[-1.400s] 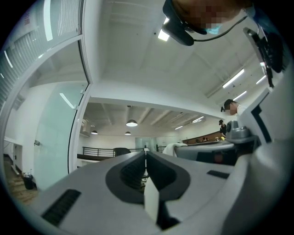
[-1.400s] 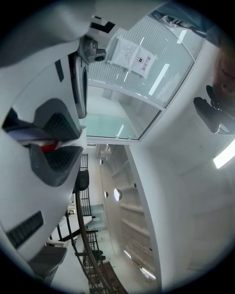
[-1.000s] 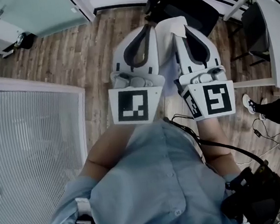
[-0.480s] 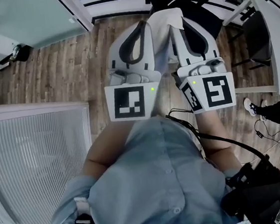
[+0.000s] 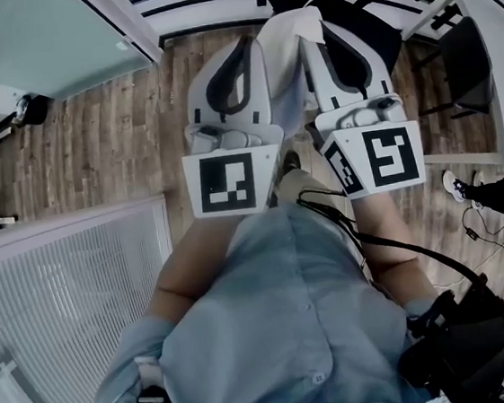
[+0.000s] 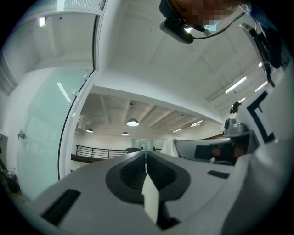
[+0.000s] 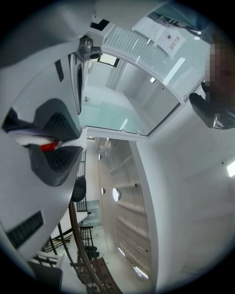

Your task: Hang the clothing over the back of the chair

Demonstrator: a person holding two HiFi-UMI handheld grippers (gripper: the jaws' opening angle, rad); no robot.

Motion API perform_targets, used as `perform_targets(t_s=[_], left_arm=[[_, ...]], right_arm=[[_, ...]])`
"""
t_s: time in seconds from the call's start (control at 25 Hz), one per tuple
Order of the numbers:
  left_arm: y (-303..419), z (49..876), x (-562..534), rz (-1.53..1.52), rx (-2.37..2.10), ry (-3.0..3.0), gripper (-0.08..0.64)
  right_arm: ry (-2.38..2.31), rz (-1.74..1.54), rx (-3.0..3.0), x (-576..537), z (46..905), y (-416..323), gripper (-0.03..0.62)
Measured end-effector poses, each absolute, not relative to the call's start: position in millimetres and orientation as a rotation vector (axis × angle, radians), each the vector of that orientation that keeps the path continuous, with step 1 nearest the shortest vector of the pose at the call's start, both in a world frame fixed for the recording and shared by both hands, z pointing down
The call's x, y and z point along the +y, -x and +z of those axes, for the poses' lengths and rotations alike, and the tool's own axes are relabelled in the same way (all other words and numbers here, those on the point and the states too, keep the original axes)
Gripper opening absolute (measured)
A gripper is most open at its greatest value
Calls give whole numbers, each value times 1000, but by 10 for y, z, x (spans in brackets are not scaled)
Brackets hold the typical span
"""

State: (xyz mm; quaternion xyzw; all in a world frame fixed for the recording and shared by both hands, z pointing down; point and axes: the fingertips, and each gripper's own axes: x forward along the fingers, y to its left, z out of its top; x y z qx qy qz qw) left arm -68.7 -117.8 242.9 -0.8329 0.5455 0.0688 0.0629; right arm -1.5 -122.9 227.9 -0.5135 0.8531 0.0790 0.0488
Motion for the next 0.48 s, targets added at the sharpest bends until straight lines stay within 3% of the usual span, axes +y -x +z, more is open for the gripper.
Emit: perform_targets(t_s=[0.48], left_arm=[[745, 2505, -2202, 181, 1711, 2526, 12]], right_arm=[[1506, 181, 2656, -2187, 2425, 113, 35]])
